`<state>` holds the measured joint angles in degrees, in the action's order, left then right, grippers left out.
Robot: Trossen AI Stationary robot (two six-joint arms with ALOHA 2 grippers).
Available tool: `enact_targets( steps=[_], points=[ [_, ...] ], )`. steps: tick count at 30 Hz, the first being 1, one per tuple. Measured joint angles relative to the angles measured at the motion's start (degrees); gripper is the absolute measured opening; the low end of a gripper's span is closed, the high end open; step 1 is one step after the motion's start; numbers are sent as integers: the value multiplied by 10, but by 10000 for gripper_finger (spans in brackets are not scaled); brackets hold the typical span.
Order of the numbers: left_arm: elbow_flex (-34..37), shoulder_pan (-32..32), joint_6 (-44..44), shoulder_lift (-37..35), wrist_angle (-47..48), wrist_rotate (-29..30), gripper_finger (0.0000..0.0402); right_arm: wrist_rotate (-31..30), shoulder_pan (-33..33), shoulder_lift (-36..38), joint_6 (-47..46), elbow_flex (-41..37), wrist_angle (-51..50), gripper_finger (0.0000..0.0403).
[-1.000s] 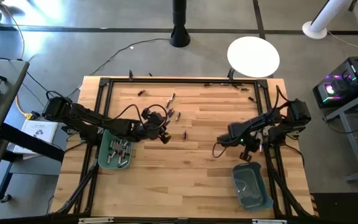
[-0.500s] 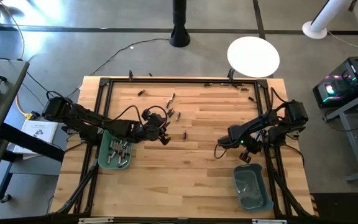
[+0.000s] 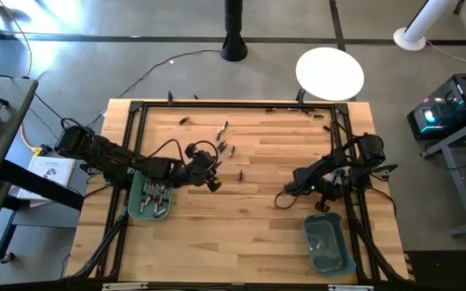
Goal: Sort batteries
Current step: Put the silver battery into the green bin
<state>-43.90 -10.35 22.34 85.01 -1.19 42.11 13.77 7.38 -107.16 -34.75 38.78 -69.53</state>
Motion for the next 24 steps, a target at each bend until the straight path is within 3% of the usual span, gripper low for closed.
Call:
enact_targets(
  steps=[6,14,19,24],
  points=[
    [0,-3,-5,0,0,0,97,-39,7,3,-10,46,-5,0],
    [0,-2,-5,0,-4,3,97,-201,2,57,0,191,-90,0],
    [0,-2,-5,0,-4,4,97,-192,-34,112,18,183,-123,0],
    [0,-2,-5,0,-3,4,97,-98,-108,134,50,113,-110,38]
  ],
)
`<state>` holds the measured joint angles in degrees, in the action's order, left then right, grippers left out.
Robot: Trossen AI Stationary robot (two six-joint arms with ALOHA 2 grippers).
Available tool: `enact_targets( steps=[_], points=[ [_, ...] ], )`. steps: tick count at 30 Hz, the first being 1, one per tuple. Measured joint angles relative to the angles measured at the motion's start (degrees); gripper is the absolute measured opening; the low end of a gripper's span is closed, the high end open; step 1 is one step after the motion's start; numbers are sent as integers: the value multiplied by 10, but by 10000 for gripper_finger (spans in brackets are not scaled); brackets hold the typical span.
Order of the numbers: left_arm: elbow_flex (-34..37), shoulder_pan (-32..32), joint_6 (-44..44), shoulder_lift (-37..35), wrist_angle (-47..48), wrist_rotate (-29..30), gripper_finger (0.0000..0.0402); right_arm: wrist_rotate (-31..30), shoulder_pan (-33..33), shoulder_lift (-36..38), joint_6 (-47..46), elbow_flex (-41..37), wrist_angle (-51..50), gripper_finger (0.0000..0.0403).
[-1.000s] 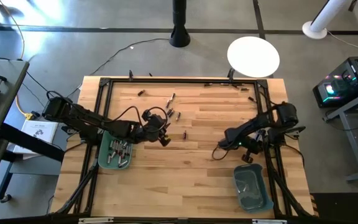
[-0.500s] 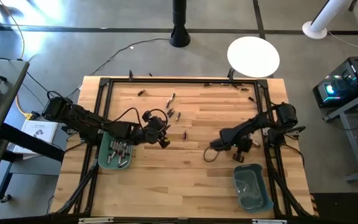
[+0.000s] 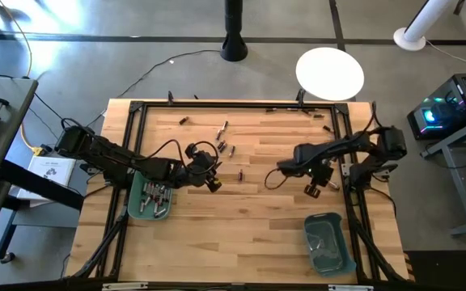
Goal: Sort batteries
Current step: Put the silver battery into the green bin
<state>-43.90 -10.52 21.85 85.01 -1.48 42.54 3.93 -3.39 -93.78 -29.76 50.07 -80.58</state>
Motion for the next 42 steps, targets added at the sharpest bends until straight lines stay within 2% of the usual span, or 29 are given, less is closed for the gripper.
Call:
enact_targets(
  steps=[3,8,10,13,19,23,26,30,31,37,39,42],
  points=[
    [0,0,-6,0,2,0,97,48,-34,0,25,-38,34,96],
    [0,0,-22,0,2,-3,97,38,-72,-10,30,-54,57,203],
    [0,0,-25,0,2,-3,97,23,-80,-19,35,-49,62,227],
    [0,0,-25,0,2,-3,97,12,-98,-42,61,-59,67,237],
    [0,0,-25,0,3,-3,97,13,-133,-108,115,-97,94,218],
    [0,0,-25,0,3,-3,97,36,-138,-140,155,-107,118,184],
    [0,0,-25,0,3,-3,97,47,-137,-150,171,-104,128,135],
    [0,0,-23,0,3,-5,97,40,-136,-146,172,-83,124,39],
    [0,0,-20,0,3,-5,97,29,-134,-141,172,-76,121,27],
    [0,0,-10,0,6,-5,97,-51,-114,-56,163,-17,155,26],
    [0,1,0,0,13,-4,97,-73,-106,-10,168,-4,204,25],
    [0,7,21,-4,37,-3,101,-84,-101,69,177,-10,340,25]
  ],
)
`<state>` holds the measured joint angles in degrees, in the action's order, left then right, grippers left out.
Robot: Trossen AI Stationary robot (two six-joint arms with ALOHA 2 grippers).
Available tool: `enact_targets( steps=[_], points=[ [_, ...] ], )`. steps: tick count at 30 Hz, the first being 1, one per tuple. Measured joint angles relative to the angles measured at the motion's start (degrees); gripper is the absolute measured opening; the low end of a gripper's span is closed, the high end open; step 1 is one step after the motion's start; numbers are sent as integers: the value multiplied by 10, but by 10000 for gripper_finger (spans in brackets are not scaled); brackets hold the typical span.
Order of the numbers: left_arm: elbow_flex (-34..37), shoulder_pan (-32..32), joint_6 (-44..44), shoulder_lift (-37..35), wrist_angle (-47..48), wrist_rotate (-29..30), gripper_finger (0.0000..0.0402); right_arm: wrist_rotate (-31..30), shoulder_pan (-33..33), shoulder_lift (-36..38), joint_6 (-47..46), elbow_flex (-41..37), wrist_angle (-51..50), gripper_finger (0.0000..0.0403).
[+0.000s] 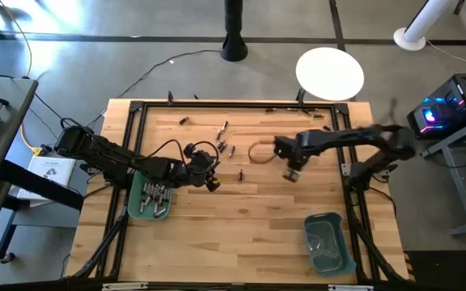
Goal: Sort batteries
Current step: Put the silver battery into the green bin
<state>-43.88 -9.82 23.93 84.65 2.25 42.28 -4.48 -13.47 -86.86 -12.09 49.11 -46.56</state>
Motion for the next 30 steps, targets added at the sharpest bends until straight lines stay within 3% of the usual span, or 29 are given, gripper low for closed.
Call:
enact_targets(
  steps=[4,7,11,15,19,24,30],
  points=[
    [2,9,9,-2,13,-3,124,8,0,82,25,-52,244,25],
    [29,25,-2,-3,-40,-36,155,45,0,113,53,-108,474,25],
    [112,54,-45,-3,-227,-117,201,95,-1,99,57,-176,766,25],
    [189,78,-108,-3,-470,-191,228,124,-11,48,59,-196,962,25],
    [214,97,-182,-3,-604,-221,231,170,-21,-19,40,-154,1051,25],
    [202,111,-240,-3,-618,-280,230,233,-17,-90,47,-75,1079,25],
    [187,111,-252,-3,-619,-262,229,286,-17,-127,46,-15,1048,25]
  ],
)
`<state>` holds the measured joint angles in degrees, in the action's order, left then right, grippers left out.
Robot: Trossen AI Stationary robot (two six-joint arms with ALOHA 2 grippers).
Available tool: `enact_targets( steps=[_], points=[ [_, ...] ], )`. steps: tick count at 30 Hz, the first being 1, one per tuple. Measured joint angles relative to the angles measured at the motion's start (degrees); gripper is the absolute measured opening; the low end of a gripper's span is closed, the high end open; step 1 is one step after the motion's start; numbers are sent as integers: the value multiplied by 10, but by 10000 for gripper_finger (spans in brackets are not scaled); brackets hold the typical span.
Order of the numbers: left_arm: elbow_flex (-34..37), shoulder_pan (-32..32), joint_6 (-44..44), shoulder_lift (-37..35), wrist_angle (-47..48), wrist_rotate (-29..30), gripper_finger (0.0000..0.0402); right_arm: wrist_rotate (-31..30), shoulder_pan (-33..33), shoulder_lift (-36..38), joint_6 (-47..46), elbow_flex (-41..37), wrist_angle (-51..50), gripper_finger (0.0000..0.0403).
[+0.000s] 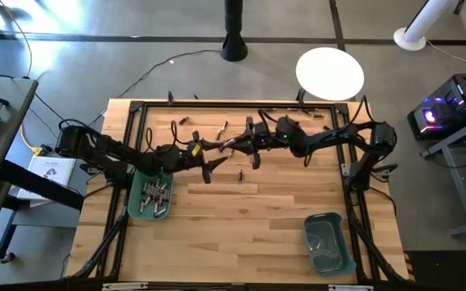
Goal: Sort batteries
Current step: Put the silver battery into the green bin
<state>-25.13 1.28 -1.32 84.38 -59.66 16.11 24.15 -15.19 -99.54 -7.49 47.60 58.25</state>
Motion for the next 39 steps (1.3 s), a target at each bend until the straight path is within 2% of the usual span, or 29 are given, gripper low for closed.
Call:
enact_targets(
  steps=[7,22,26,30,33,39],
  points=[
    [-5,0,7,-1,0,1,202,1,10,-4,4,3,-42,25],
    [-4,-3,26,-4,3,-20,45,1,18,-4,-1,2,-49,26],
    [-4,-10,26,-4,3,-20,33,3,18,-4,-12,2,-51,39],
    [-4,-17,27,-11,24,-16,33,-5,17,-4,-27,2,-68,69],
    [-7,-28,26,-34,81,5,33,-3,11,-4,-28,2,-71,110],
    [-53,-54,40,-103,292,62,33,1,-13,-4,-25,23,-74,194]
  ],
)
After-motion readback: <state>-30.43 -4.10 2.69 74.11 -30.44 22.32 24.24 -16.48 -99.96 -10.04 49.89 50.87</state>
